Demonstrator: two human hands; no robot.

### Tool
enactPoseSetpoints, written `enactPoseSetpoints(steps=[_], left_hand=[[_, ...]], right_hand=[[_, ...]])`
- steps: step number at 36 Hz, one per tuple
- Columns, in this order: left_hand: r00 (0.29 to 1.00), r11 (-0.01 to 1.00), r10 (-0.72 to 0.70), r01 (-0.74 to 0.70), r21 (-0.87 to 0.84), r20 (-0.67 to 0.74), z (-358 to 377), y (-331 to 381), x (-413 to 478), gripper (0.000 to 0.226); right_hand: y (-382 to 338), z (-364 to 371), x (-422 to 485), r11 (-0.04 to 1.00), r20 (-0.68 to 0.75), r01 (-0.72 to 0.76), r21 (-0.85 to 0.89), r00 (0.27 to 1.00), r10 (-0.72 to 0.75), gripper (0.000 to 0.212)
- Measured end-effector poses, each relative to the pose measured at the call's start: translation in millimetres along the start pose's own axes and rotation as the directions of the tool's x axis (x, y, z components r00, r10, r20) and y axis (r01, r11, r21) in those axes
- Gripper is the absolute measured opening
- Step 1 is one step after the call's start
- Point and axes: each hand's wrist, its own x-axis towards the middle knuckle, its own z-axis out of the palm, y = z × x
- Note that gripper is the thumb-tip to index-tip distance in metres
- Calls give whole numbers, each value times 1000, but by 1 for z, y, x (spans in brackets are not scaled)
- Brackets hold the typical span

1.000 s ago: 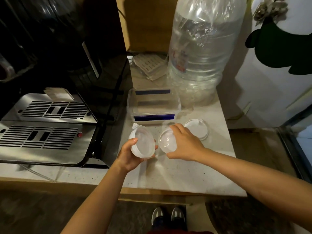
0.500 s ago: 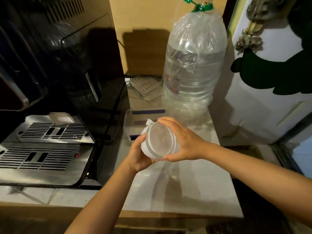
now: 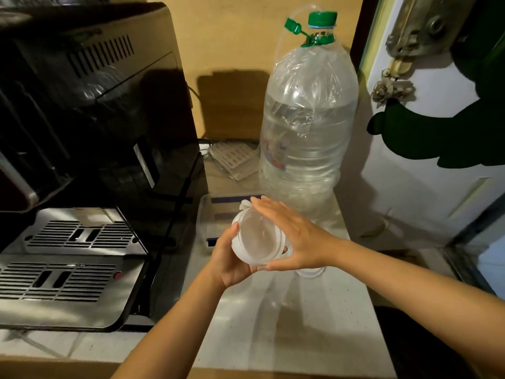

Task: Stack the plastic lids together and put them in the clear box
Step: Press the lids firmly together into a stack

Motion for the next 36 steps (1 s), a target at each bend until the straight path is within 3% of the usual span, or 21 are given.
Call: enactPoseSetpoints(steps=[8, 16, 25, 36], left_hand=[[999, 999, 7, -5, -38, 37, 1, 3, 8, 67], [995, 998, -70, 69, 13, 68, -6, 7, 16, 61], [988, 992, -115, 108, 69, 98, -9, 10, 26, 55], [998, 994, -51, 47, 98, 43, -15, 13, 34, 59]], right_hand=[[10, -2, 3, 1000, 45, 21, -16, 999, -20, 100], [26, -5, 8, 960, 88, 159, -229, 986, -143, 91], [38, -9, 10, 897, 192, 213, -388, 970, -147, 94], [37, -10, 19, 961, 191, 141, -238, 977, -96, 104]])
